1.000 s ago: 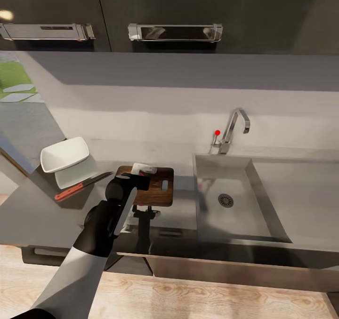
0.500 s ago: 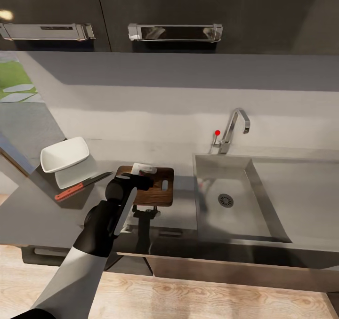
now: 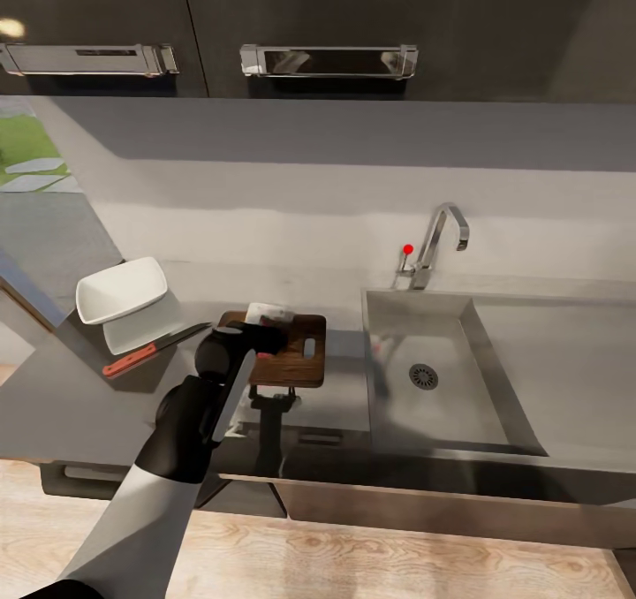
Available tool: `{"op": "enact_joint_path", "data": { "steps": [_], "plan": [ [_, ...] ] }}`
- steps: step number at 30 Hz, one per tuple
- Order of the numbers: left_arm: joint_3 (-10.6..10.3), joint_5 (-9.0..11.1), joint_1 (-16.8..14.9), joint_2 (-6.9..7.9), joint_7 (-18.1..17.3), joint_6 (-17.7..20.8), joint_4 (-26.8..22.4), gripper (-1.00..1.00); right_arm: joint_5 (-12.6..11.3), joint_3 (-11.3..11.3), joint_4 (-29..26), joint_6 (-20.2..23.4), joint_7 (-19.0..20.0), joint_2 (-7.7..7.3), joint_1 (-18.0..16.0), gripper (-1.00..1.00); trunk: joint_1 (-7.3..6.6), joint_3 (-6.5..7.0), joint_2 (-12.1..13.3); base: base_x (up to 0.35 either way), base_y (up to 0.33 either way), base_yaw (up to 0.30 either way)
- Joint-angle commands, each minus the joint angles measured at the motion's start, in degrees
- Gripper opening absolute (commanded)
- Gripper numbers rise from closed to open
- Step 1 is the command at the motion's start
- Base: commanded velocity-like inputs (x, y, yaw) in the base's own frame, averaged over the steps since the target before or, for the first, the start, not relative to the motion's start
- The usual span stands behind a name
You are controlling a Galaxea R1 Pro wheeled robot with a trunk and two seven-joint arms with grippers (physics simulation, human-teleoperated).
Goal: In the kitchen, take the Vidalia onion out of the sink, dice it on the chopping board with the paring knife, put the diced onion into the bowl on the countertop, then place both the paring knife and the chopping board into the sink.
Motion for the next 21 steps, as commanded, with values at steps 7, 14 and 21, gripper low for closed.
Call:
{"op": "enact_joint_path", "data": {
  "steps": [7,14,21],
  "plan": [
    [0.0,0.1,-0.1,-0.03,0.2,0.3,-2.6,1.0,-0.4,0.3,-0.1,-0.1,-0.2,-0.03,0.0,1.0,0.04,-0.09,-0.1,-0.001,0.0,0.0],
    [0.0,0.1,-0.1,0.03,0.2,0.3,-3.0,1.0,-0.4,0.3,-0.1,-0.1,-0.2,-0.03,0.0,1.0,0.04,-0.09,-0.1,-0.181,0.0,0.0],
    [0.0,0.1,0.0,0.05,0.2,0.3,-2.8,1.0,-0.4,0.3,-0.1,-0.1,-0.2,-0.03,0.0,1.0,0.04,-0.09,-0.1,-0.32,0.0,0.0]
  ]
}}
